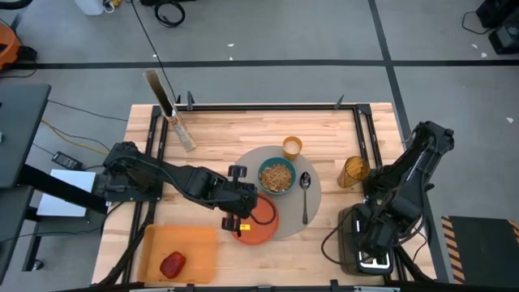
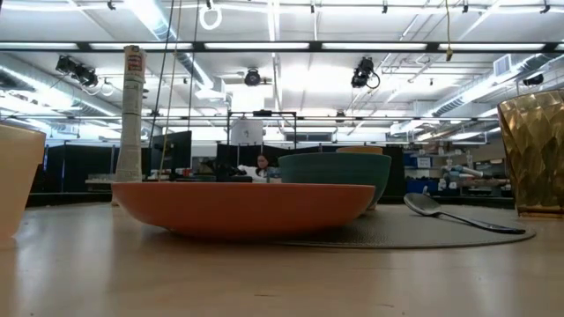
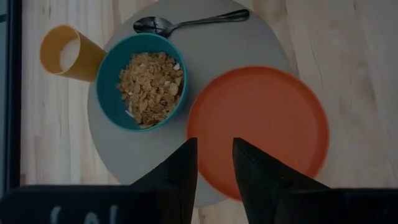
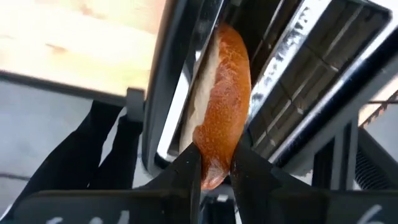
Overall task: Arrange a breakfast setting
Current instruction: Put the bagel on the orange plate
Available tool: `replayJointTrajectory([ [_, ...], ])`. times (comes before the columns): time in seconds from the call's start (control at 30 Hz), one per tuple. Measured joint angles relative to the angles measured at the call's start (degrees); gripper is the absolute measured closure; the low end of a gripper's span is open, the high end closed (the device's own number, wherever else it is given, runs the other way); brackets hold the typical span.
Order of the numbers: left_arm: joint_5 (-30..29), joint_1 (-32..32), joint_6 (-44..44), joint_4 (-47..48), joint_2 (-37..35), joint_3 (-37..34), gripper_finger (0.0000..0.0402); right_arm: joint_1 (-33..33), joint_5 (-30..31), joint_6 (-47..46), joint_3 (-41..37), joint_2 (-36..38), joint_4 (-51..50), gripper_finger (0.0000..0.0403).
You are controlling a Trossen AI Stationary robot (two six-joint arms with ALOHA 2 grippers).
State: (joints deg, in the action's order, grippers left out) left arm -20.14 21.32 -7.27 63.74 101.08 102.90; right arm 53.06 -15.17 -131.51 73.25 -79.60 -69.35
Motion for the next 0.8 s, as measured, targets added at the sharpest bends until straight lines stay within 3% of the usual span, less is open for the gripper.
replayJointTrajectory([
  [0.37, 0.00, -0.70, 3.48, -0.03, 0.02, -0.01, 0.0292, -0.09, -4.23, -0.98, 10.10, 4.80, -11.52, 0.0323],
  [0.57, 0.00, -0.84, 3.46, 0.95, 0.02, -0.01, 0.0292, -0.29, -4.24, -0.95, 14.72, 7.02, -11.40, 0.0323],
  [0.67, 0.00, -0.81, 3.48, 1.88, 0.02, -0.01, 0.0292, -1.15, -0.48, -0.21, 17.07, 7.19, -8.92, 0.0323],
  [0.8, 0.00, -0.89, 3.48, 3.40, -0.38, -0.01, 0.0292, -4.37, 10.87, 7.01, 17.96, 6.50, -4.50, 0.0323],
])
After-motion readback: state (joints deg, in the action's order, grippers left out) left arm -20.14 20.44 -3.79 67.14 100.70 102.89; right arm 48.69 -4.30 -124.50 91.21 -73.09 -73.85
